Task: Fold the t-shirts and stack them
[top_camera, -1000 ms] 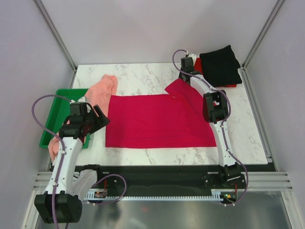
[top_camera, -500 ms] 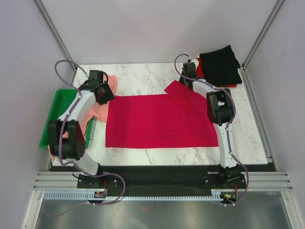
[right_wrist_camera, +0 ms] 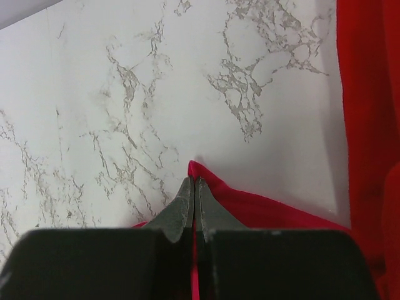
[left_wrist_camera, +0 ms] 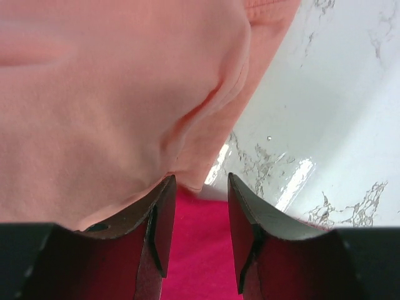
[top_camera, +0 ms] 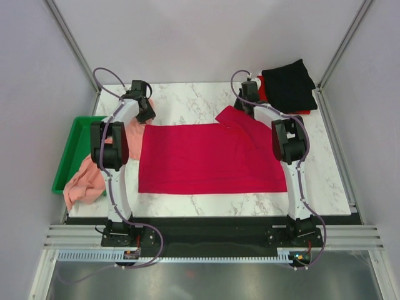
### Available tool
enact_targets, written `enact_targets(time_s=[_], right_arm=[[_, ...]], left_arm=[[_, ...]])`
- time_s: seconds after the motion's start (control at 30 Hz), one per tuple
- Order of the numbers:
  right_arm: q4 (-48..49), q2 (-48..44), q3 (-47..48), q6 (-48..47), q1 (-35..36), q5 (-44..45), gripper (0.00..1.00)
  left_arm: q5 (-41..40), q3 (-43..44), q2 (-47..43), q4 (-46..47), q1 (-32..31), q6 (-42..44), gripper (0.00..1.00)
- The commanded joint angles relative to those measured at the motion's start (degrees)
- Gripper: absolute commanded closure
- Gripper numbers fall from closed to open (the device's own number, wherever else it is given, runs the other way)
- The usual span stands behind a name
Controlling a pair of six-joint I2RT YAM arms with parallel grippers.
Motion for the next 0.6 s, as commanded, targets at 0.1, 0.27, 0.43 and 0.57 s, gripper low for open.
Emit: enact_targets(time_s=[0.1, 0.27, 0.43, 0.57], right_arm=[[1.1, 1.0, 0.2, 1.9, -0.3, -2.6, 1.00], [1.0, 1.3, 0.3, 2.2, -0.4, -2.9, 1.00], [1.1, 1.7, 0.8, 2.5, -0.5, -3.6, 1.00], [1.1, 1.7, 0.7, 2.6, -0.6, -3.9, 1.00]], left_arm=[[-3.1, 3.4, 0.9, -1.6, 0.4, 0.9, 0.55], [-4.6, 1.0, -0.6, -2.3, 0.0, -1.0, 0.55], [-6.6, 0.3, -0.9, -2.6, -0.6, -0.1, 0.54], [-5.8, 2.5, 0.9, -3.6, -0.6, 0.5, 0.54]])
